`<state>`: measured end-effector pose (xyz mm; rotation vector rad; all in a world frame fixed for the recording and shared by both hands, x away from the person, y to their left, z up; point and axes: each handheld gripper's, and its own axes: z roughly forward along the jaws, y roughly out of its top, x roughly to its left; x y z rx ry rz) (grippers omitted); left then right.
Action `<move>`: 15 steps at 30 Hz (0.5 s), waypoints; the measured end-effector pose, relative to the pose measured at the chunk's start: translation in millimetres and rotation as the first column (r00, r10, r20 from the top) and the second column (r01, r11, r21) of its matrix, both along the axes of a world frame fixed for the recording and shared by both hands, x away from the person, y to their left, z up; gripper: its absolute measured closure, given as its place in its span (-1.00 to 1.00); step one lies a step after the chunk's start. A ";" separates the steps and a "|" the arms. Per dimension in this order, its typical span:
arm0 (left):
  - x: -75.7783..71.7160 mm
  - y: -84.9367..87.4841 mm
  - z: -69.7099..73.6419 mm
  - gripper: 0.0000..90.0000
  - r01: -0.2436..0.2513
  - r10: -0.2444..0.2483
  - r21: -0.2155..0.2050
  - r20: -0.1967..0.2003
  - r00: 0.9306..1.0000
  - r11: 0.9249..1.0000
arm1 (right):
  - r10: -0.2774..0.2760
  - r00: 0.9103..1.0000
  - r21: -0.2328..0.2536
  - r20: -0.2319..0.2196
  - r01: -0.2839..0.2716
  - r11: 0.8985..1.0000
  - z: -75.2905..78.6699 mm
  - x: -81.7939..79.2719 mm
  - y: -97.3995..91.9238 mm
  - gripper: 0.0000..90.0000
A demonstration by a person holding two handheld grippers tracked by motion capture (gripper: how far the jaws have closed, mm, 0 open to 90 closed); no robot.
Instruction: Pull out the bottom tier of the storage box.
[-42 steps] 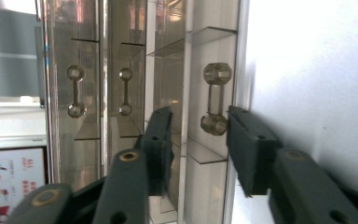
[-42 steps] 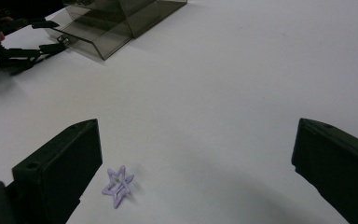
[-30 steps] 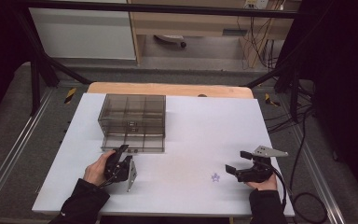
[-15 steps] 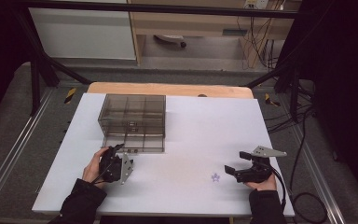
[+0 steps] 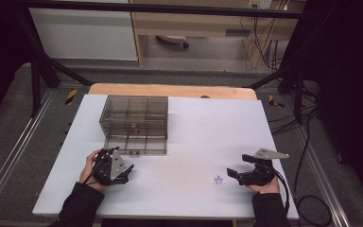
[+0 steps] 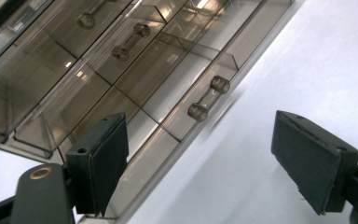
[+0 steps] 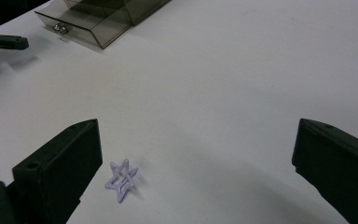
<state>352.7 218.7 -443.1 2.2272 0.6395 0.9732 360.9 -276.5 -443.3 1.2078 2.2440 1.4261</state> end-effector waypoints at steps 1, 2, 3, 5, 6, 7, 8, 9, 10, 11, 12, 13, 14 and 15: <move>-0.5 1.5 0.6 -0.60 -0.003 0.003 -0.016 -0.005 1.000 1.000 | 0.000 1.000 -0.001 -0.001 0.000 1.000 0.0 0.0 0.1 -0.95; -0.9 3.1 1.1 -0.61 -0.005 0.005 -0.032 -0.013 1.000 0.999 | 0.000 1.000 0.000 -0.001 0.000 1.000 0.0 -0.1 0.2 -0.95; -1.3 5.1 1.5 -0.62 -0.011 0.009 -0.051 -0.023 1.000 0.999 | 0.000 1.000 0.000 -0.003 0.000 1.000 0.1 -0.2 0.3 -0.95; -1.7 8.1 2.0 -0.63 -0.019 0.016 -0.074 -0.035 0.999 0.997 | -0.003 1.000 0.000 -0.006 0.003 1.000 0.1 -0.4 0.3 -0.95; -2.0 9.9 2.3 -0.64 -0.027 0.023 -0.091 -0.042 0.999 0.995 | -0.003 1.000 0.000 -0.007 0.003 1.000 0.1 -0.5 0.4 -0.95; -2.3 11.9 2.7 -0.64 -0.030 0.024 -0.109 -0.050 0.998 0.994 | -0.002 1.000 -0.001 -0.010 0.002 1.000 0.3 -0.6 0.5 -0.95; -2.7 13.7 3.4 -0.65 -0.036 0.030 -0.124 -0.056 0.998 0.992 | -0.003 1.000 0.001 -0.008 0.003 1.000 0.2 -0.5 0.9 -0.95; -3.5 15.9 4.1 -0.66 -0.041 0.033 -0.140 -0.062 0.998 0.989 | -0.002 1.000 0.001 -0.008 0.002 1.000 0.2 -0.4 1.2 -0.95; -3.9 17.3 4.6 -0.67 -0.045 0.035 -0.150 -0.066 0.997 0.988 | -0.002 1.000 0.000 -0.010 0.002 1.000 0.4 -0.4 1.6 -0.95; -4.8 19.2 5.0 -0.67 -0.051 0.040 -0.166 -0.069 0.997 0.985 | -0.002 1.000 0.000 -0.010 0.002 1.000 0.5 -0.4 1.8 -0.95; -5.6 21.6 5.5 -0.69 -0.056 0.043 -0.182 -0.073 0.996 0.982 | -0.003 1.000 0.000 -0.012 0.003 1.000 0.7 -0.6 2.3 -0.95; -6.6 24.7 5.8 -0.70 -0.061 0.045 -0.205 -0.082 0.996 0.977 | -0.003 1.000 -0.003 -0.012 0.003 1.000 0.9 -0.6 2.7 -0.95; -7.1 26.4 5.7 -0.71 -0.065 0.047 -0.219 -0.086 0.995 0.974 | -0.005 1.000 -0.004 -0.012 0.005 1.000 1.2 -0.6 3.4 -0.95; -7.6 29.1 5.8 -0.72 -0.070 0.050 -0.229 -0.091 0.995 0.971 | -0.005 1.000 -0.005 -0.013 0.005 1.000 1.4 -0.6 3.9 -0.95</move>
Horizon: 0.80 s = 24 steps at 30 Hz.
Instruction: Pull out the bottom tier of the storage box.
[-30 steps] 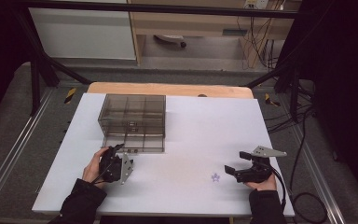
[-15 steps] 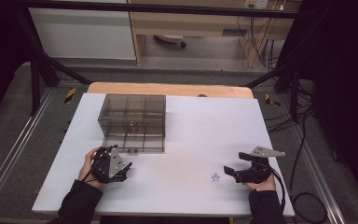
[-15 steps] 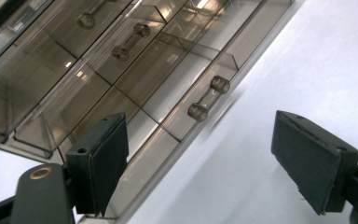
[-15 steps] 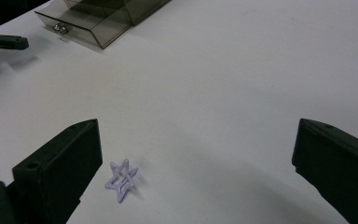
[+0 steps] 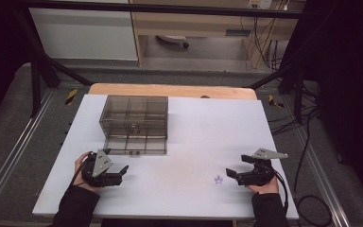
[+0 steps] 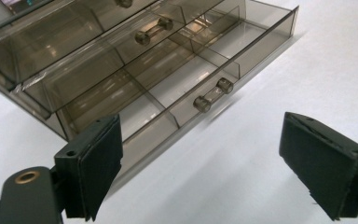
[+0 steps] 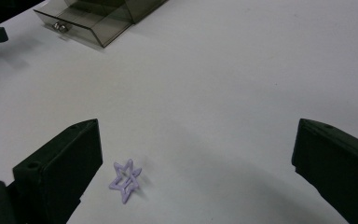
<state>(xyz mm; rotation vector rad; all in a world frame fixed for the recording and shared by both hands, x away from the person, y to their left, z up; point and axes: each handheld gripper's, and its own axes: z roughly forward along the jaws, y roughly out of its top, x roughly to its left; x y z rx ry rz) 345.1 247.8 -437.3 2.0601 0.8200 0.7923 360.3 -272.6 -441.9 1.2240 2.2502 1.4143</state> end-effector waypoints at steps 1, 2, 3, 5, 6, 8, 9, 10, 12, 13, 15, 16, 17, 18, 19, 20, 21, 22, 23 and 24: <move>-0.2 2.4 -0.1 -0.72 -0.006 0.006 -0.015 -0.006 1.000 1.000 | 0.002 1.000 -0.003 -0.002 -0.002 1.000 0.1 0.0 0.6 -0.95; -0.4 5.5 -0.2 -0.73 -0.017 0.017 -0.028 -0.010 1.000 0.999 | 0.001 1.000 -0.005 -0.006 -0.001 1.000 0.1 -0.2 1.6 -0.95; -0.5 7.7 0.0 -0.74 -0.022 0.021 -0.039 -0.017 1.000 0.999 | -0.001 1.000 -0.006 -0.010 0.001 1.000 0.1 -0.4 3.0 -0.95; -0.8 13.6 0.1 -0.75 -0.032 0.030 -0.072 -0.030 0.999 0.997 | 0.005 1.000 -0.012 -0.009 -0.005 1.000 0.3 -0.7 4.5 -0.94; -1.1 15.5 0.2 -0.75 -0.035 0.032 -0.082 -0.035 0.999 0.996 | 0.008 1.000 -0.014 -0.007 -0.008 1.000 0.5 -0.7 5.8 -0.94; -2.1 20.2 0.2 -0.77 -0.043 0.038 -0.110 -0.045 0.998 0.993 | 0.009 1.000 -0.015 -0.011 -0.010 1.000 1.1 -1.3 7.7 -0.94; -2.6 22.5 0.1 -0.78 -0.047 0.042 -0.119 -0.050 0.998 0.992 | 0.012 1.000 -0.016 -0.012 -0.012 1.000 1.4 -1.6 8.6 -0.93; -2.8 24.8 -0.1 -0.79 -0.051 0.045 -0.129 -0.056 0.997 0.990 | 0.013 1.000 -0.017 -0.013 -0.013 1.000 1.4 -1.7 9.8 -0.93; -2.8 27.9 -0.4 -0.80 -0.055 0.046 -0.142 -0.065 0.997 0.988 | 0.011 1.000 -0.022 -0.024 -0.012 1.000 1.4 -2.2 12.6 -0.91; -2.5 32.1 -1.3 -0.80 -0.068 0.056 -0.158 -0.078 0.995 0.985 | 0.014 1.000 -0.027 -0.026 -0.015 1.000 0.9 -2.1 13.6 -0.90; -2.4 35.1 -2.0 -0.82 -0.074 0.059 -0.168 -0.091 0.994 0.983 | 0.018 0.999 -0.034 -0.033 -0.019 0.999 0.1 -2.1 16.0 -0.89; -2.5 36.4 -2.5 -0.82 -0.076 0.061 -0.168 -0.094 0.994 0.983 | 0.017 0.999 -0.035 -0.038 -0.019 0.999 0.0 -2.1 17.1 -0.88; -2.6 37.5 -3.1 -0.83 -0.079 0.064 -0.163 -0.096 0.993 0.983 | 0.019 0.999 -0.039 -0.039 -0.021 0.999 -0.2 -2.1 18.3 -0.88; -2.7 38.6 -3.8 -0.83 -0.083 0.067 -0.165 -0.102 0.993 0.983 | 0.023 0.999 -0.041 -0.040 -0.024 0.999 -0.2 -2.1 19.4 -0.87; -2.9 39.4 -4.1 -0.83 -0.086 0.069 -0.165 -0.105 0.992 0.983 | 0.027 0.999 -0.044 -0.040 -0.028 0.999 -0.4 -2.3 20.7 -0.86; -3.2 40.2 -4.6 -0.83 -0.087 0.070 -0.164 -0.107 0.992 0.983 | 0.031 0.999 -0.046 -0.036 -0.033 0.998 -0.6 -2.3 21.2 -0.85; -3.5 41.0 -5.1 -0.84 -0.086 0.068 -0.167 -0.109 0.992 0.982 | 0.035 0.999 -0.045 -0.035 -0.036 0.998 -0.8 -2.5 22.0 -0.85; -3.9 42.1 -5.7 -0.85 -0.089 0.071 -0.167 -0.110 0.991 0.982 | 0.036 0.999 -0.046 -0.036 -0.038 0.998 -0.9 -2.8 23.1 -0.84; -4.3 42.7 -6.0 -0.85 -0.091 0.074 -0.166 -0.111 0.991 0.982 | 0.036 0.999 -0.048 -0.040 -0.037 0.998 -1.1 -3.3 24.2 -0.84; -4.8 43.7 -6.4 -0.85 -0.092 0.074 -0.168 -0.112 0.991 0.982 | 0.036 0.999 -0.051 -0.039 -0.038 0.998 -1.4 -3.4 24.6 -0.84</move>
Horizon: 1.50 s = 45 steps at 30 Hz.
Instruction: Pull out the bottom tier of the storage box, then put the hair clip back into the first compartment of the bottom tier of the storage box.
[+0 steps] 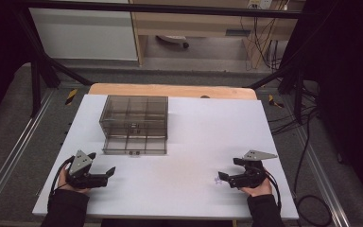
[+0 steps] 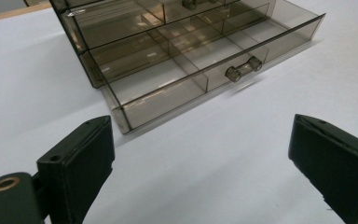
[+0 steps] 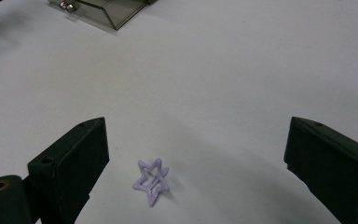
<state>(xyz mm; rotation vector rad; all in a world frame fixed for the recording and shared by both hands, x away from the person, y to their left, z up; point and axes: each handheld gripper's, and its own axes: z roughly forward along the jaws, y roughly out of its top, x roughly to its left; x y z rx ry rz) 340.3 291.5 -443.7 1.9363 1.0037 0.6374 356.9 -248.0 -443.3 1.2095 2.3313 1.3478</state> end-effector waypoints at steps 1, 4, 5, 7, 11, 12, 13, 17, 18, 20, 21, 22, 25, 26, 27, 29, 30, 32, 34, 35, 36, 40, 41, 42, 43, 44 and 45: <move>-0.3 0.5 -0.3 -0.85 0.000 0.000 0.001 0.000 1.000 1.000 | 0.000 1.000 -0.002 -0.003 0.000 1.000 -0.2 -0.2 0.6 -0.83; -1.1 1.7 -0.8 -0.87 0.000 0.000 0.001 -0.006 1.000 1.000 | 0.000 1.000 -0.003 -0.004 0.000 1.000 -1.0 -0.5 1.7 -0.81; -1.3 2.1 -0.9 -0.87 -0.002 0.002 0.005 -0.007 1.000 1.000 | 0.000 1.000 -0.006 -0.005 0.000 1.000 -1.1 -0.5 1.9 -0.80; -1.4 2.9 -1.2 -0.88 -0.001 0.001 0.000 -0.010 1.000 1.000 | -0.005 1.000 -0.015 -0.003 0.005 1.000 -1.5 -0.7 2.2 -0.78; -1.7 5.0 -2.2 -0.88 -0.005 0.005 -0.002 -0.013 1.000 1.000 | -0.007 1.000 -0.016 -0.005 0.006 1.000 -2.3 -1.9 2.4 -0.70; -1.7 5.6 -2.5 -0.88 -0.007 0.007 -0.003 -0.016 1.000 1.000 | -0.009 1.000 -0.016 -0.009 0.009 1.000 -2.6 -2.2 2.6 -0.68; -1.9 6.0 -2.6 -0.88 -0.007 0.007 -0.001 -0.019 1.000 1.000 | -0.006 1.000 -0.018 -0.009 0.005 1.000 -3.0 -2.3 2.8 -0.65; -2.6 7.3 -3.3 -0.88 -0.008 0.008 -0.003 -0.021 1.000 1.000 | 0.004 1.000 -0.024 -0.011 -0.004 1.000 -3.7 -2.7 4.1 -0.56; -2.8 7.5 -3.3 -0.88 -0.010 0.010 -0.003 -0.021 1.000 1.000 | 0.002 1.000 -0.024 -0.013 -0.003 1.000 -3.7 -3.0 4.4 -0.53; -3.2 8.0 -3.2 -0.88 -0.010 0.010 -0.005 -0.021 1.000 1.000 | 0.002 1.000 -0.028 -0.021 -0.003 1.000 -3.9 -3.5 4.4 -0.46; -3.3 8.3 -3.3 -0.88 -0.012 0.012 -0.005 -0.020 1.000 1.000 | 0.001 1.000 -0.029 -0.024 -0.001 1.000 -4.1 -3.8 4.4 -0.44; -3.1 8.6 -3.5 -0.88 -0.014 0.014 -0.009 -0.022 1.000 1.000 | 0.001 1.000 -0.030 -0.025 -0.001 1.000 -4.4 -3.9 4.2 -0.39; -3.2 9.1 -3.8 -0.88 -0.016 0.016 -0.009 -0.024 1.000 1.000 | 0.002 0.999 -0.032 -0.034 -0.003 0.999 -5.2 -4.7 4.2 -0.32; -3.3 9.2 -3.8 -0.88 -0.016 0.016 -0.009 -0.026 1.000 1.000 | 0.004 0.999 -0.030 -0.037 -0.005 1.000 -5.3 -4.6 4.4 -0.29; -3.3 9.3 -3.7 -0.88 -0.017 0.017 -0.010 -0.027 1.000 1.000 | 0.006 0.999 -0.029 -0.038 -0.007 1.000 -5.5 -4.5 4.5 -0.27; -3.8 9.3 -3.8 -0.88 -0.017 0.017 -0.014 -0.027 0.999 1.000 | 0.010 0.999 -0.029 -0.046 -0.011 1.000 -6.0 -4.9 5.2 -0.22; -3.8 9.4 -4.0 -0.88 -0.018 0.017 -0.014 -0.027 0.999 1.000 | 0.010 0.999 -0.029 -0.050 -0.012 0.999 -6.1 -5.2 5.5 -0.18; -3.6 9.6 -4.3 -0.88 -0.017 0.016 -0.016 -0.029 0.999 1.000 | 0.016 0.998 -0.027 -0.056 -0.017 0.999 -6.5 -4.9 6.0 -0.12; -3.5 9.6 -4.6 -0.88 -0.017 0.017 -0.016 -0.030 0.999 1.000 | 0.021 0.998 -0.028 -0.064 -0.023 0.999 -7.3 -4.6 6.7 -0.05; -3.5 9.6 -4.6 -0.88 -0.017 0.017 -0.017 -0.030 0.999 1.000 | 0.023 0.997 -0.030 -0.069 -0.025 0.999 -7.4 -4.8 7.1 -0.01; -3.6 9.6 -4.6 -0.88 -0.018 0.018 -0.017 -0.029 0.999 1.000 | 0.028 0.997 -0.031 -0.071 -0.030 0.999 -7.6 -4.9 7.6 0.01; -3.4 10.1 -4.4 -0.89 -0.020 0.019 -0.023 -0.027 0.999 1.000 | 0.043 0.996 -0.017 -0.085 -0.044 0.999 -7.6 -5.6 8.7 0.16; -3.3 10.2 -4.5 -0.89 -0.020 0.019 -0.023 -0.028 0.999 1.000 | 0.049 0.995 -0.017 -0.085 -0.050 0.999 -8.0 -5.5 8.9 0.19; -3.2 10.3 -4.7 -0.89 -0.021 0.021 -0.022 -0.029 0.999 1.000 | 0.051 0.994 -0.016 -0.092 -0.052 0.999 -7.9 -5.6 9.0 0.22; -3.1 10.3 -4.8 -0.88 -0.021 0.021 -0.023 -0.030 0.999 1.000 | 0.056 0.994 -0.016 -0.094 -0.058 0.998 -8.5 -5.2 9.2 0.25; -3.1 10.2 -4.8 -0.89 -0.021 0.020 -0.022 -0.030 0.999 1.000 | 0.057 0.994 -0.017 -0.098 -0.059 0.998 -8.4 -5.4 9.5 0.27; -3.1 10.1 -4.8 -0.88 -0.021 0.020 -0.021 -0.031 0.999 1.000 | 0.058 0.993 -0.016 -0.101 -0.060 0.998 -8.5 -5.5 9.9 0.29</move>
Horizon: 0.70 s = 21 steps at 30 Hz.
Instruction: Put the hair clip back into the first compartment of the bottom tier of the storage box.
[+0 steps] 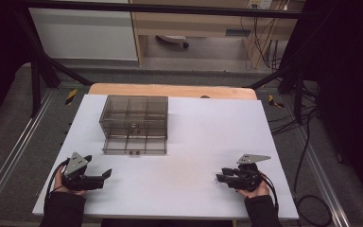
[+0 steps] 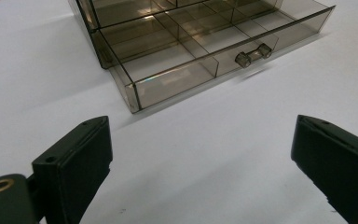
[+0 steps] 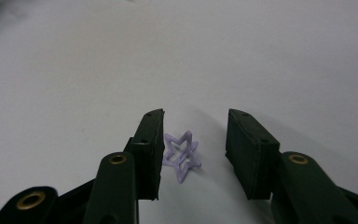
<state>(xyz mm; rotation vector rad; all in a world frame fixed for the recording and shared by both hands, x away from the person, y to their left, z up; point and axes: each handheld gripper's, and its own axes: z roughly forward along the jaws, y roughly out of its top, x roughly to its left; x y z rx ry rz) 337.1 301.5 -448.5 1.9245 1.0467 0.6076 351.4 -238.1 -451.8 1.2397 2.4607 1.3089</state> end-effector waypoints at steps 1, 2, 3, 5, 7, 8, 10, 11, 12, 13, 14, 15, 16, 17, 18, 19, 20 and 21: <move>0.1 -0.1 -0.1 -0.88 0.000 0.000 0.001 0.000 1.000 1.000 | 0.002 1.000 -0.001 -0.002 -0.002 1.000 -0.1 0.0 0.2 0.30; 0.1 -0.1 -0.1 -0.88 0.000 0.000 0.002 -0.001 1.000 1.000 | 0.005 1.000 -0.001 -0.001 -0.005 1.000 -0.4 0.2 0.5 0.32; 0.2 -0.2 -0.2 -0.88 0.000 0.000 0.002 -0.001 1.000 1.000 | 0.007 1.000 -0.001 -0.006 -0.007 1.000 -0.5 0.1 0.9 0.35; 0.2 -0.4 -0.2 -0.88 0.002 -0.002 0.002 -0.001 1.000 1.000 | 0.011 1.000 -0.006 -0.005 -0.011 1.000 -1.0 0.4 1.8 0.38; 0.3 -0.6 -0.3 -0.88 0.002 -0.002 0.001 -0.002 1.000 1.000 | 0.015 1.000 -0.010 -0.007 -0.015 1.000 -1.5 0.5 2.5 0.41; 0.3 -0.6 -0.3 -0.88 0.002 -0.002 0.001 -0.002 1.000 1.000 | 0.015 1.000 -0.014 -0.006 -0.015 1.000 -1.8 0.6 2.7 0.43; 0.4 -0.5 -0.4 -0.88 0.003 -0.003 0.001 -0.002 1.000 1.000 | 0.016 1.000 -0.016 -0.007 -0.016 1.000 -1.9 0.7 2.7 0.47; 0.3 -0.4 -0.4 -0.88 0.004 -0.004 0.001 -0.002 1.000 1.000 | 0.017 1.000 -0.015 -0.008 -0.017 1.000 -1.8 0.6 2.8 0.49; 0.4 -0.4 -0.5 -0.88 0.004 -0.004 0.002 -0.002 1.000 1.000 | 0.017 1.000 -0.015 -0.008 -0.017 1.000 -2.0 0.6 2.9 0.50; 0.4 -0.4 -0.6 -0.88 0.003 -0.003 0.002 -0.001 1.000 1.000 | 0.015 1.000 -0.015 -0.010 -0.016 1.000 -2.1 0.6 3.2 0.52; 0.4 -0.3 -0.7 -0.88 0.003 -0.003 0.002 -0.001 1.000 1.000 | 0.016 1.000 -0.017 -0.009 -0.016 1.000 -2.4 0.8 3.4 0.54; 0.4 -0.2 -0.8 -0.88 0.002 -0.002 0.002 -0.001 1.000 1.000 | 0.018 1.000 -0.018 -0.009 -0.018 1.000 -2.7 0.9 3.6 0.56; 0.5 -0.1 -0.8 -0.89 0.002 -0.002 0.002 -0.001 1.000 1.000 | 0.021 1.000 -0.021 -0.008 -0.021 1.000 -2.8 1.0 3.6 0.58; 0.5 -0.1 -1.0 -0.89 0.001 -0.001 0.001 -0.001 1.000 1.000 | 0.025 1.000 -0.024 -0.007 -0.025 0.999 -2.9 1.1 3.7 0.59; 0.6 -0.1 -1.0 -0.89 0.000 0.000 0.001 -0.001 1.000 1.000 | 0.026 1.000 -0.024 -0.008 -0.027 0.999 -2.9 0.9 3.9 0.61; 0.6 -0.2 -1.1 -0.89 0.001 -0.001 0.001 -0.002 1.000 1.000 | 0.026 1.000 -0.022 -0.010 -0.026 0.999 -2.8 0.8 4.0 0.62; 0.6 -0.2 -1.2 -0.89 0.002 -0.002 0.001 -0.001 1.000 1.000 | 0.028 1.000 -0.023 -0.010 -0.028 0.999 -2.9 1.0 3.8 0.64; 0.7 -0.2 -1.3 -0.89 0.002 -0.002 0.002 0.000 1.000 1.000 | 0.029 1.000 -0.023 -0.010 -0.029 0.999 -3.0 1.1 3.8 0.65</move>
